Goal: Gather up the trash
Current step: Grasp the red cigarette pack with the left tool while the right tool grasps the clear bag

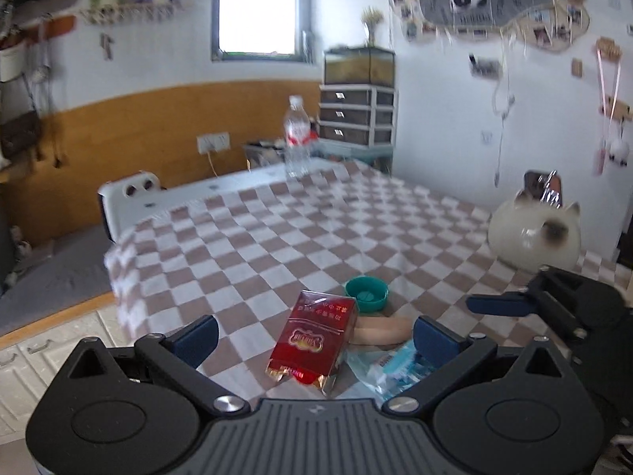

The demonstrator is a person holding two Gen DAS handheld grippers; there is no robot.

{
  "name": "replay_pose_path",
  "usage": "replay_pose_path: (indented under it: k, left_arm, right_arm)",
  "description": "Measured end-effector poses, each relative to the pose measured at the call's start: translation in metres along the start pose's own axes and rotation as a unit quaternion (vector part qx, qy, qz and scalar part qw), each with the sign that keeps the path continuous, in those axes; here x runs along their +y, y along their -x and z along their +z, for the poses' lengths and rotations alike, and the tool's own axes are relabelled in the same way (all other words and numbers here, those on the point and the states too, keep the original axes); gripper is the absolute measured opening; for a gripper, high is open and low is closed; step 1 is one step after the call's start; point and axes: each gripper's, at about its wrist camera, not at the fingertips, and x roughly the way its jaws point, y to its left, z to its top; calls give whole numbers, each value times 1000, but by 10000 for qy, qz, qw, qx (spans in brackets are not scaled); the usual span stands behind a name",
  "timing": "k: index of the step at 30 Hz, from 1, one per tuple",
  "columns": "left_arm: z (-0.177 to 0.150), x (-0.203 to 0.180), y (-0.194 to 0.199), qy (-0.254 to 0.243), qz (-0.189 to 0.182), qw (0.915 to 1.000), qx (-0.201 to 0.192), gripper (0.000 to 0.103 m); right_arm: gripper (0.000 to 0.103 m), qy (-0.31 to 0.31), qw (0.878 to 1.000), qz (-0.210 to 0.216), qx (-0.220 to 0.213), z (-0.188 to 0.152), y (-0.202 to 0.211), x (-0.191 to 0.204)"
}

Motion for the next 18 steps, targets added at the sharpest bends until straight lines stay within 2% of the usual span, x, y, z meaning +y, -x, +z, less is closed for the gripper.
replay_pose_path:
  k: [6,9,15,18]
  left_arm:
    - [8,6,-48,54,-177,9994,300,103]
    - [10,6,-71,-70,-95,9983,565,103]
    - [2,11,-99,-61,-125,9963,847,103]
    - [-6,16,-108,112,-116,9955,937,102]
  right_arm:
    - [82,56,9995,308,52,-6,-9,1]
    - [77,165,9994,263,169,-7,-14,5]
    - [59,106,9993,191,300,-7,-18,4]
    - [56,101,9993,205,302,-8,-18,3]
